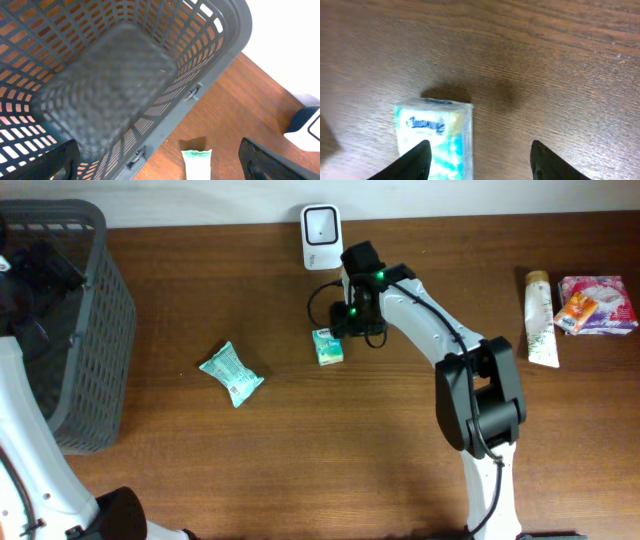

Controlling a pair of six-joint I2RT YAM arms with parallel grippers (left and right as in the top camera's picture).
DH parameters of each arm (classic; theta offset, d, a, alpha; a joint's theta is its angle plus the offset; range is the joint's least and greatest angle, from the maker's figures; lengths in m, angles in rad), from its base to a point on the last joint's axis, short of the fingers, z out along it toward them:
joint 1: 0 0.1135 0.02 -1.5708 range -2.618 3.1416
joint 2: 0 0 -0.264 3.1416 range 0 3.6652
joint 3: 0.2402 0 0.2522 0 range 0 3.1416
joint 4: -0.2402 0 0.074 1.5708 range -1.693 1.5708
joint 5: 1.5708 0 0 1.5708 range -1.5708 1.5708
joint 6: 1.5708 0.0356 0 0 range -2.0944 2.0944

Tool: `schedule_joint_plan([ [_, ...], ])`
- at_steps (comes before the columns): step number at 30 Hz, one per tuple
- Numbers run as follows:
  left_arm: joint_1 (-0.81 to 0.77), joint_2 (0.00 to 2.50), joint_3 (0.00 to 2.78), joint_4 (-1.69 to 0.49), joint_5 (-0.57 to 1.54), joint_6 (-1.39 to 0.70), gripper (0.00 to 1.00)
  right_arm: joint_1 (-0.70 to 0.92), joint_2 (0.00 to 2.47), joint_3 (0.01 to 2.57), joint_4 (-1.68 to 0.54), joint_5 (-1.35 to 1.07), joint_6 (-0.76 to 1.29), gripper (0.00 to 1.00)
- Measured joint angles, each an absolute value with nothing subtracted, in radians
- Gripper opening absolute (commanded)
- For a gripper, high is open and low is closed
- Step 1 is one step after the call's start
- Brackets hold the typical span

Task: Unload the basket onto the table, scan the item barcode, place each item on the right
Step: 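Reach the right gripper to the small teal box and grasp it, then lift the small teal box and hold it at the scanner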

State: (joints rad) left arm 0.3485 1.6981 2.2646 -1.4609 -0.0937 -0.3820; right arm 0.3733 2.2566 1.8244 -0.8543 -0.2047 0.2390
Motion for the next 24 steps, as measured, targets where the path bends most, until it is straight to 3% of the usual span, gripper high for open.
schedule_joint_plan([
  [8,0.348,1.698,2.265,-1.461,-0.094,-0.382,0.99,0.381,2.260,1.827,-0.860,-0.250,0.236,0.59],
  [10,0.348,1.698,2.265,-1.461,-0.094,-0.382,0.99,0.381,2.263,1.803,-0.831,-0.264,0.236,0.52],
  [13,0.348,1.698,2.265,-1.461,-0.094,-0.382,0.99,0.382,2.270,1.768,-0.813,-0.287,0.229,0.51],
  [14,0.348,1.698,2.265,-1.461,-0.094,-0.382,0.99,0.384,2.275,1.764,-0.810,-0.294,0.228,0.44],
  [16,0.348,1.698,2.265,-1.461,-0.094,-0.382,0.99,0.388,2.277,1.755,-0.797,-0.301,0.229,0.39],
  [17,0.348,1.698,2.265,-1.461,-0.094,-0.382,0.99,0.389,2.277,1.747,-0.784,-0.308,0.224,0.31],
  [19,0.348,1.698,2.265,-1.461,-0.094,-0.382,0.99,0.390,2.276,1.727,-0.756,-0.329,0.223,0.04],
  [24,0.348,1.698,2.265,-1.461,-0.094,-0.382,0.99,0.384,2.268,1.717,-0.756,-0.421,0.224,0.04],
])
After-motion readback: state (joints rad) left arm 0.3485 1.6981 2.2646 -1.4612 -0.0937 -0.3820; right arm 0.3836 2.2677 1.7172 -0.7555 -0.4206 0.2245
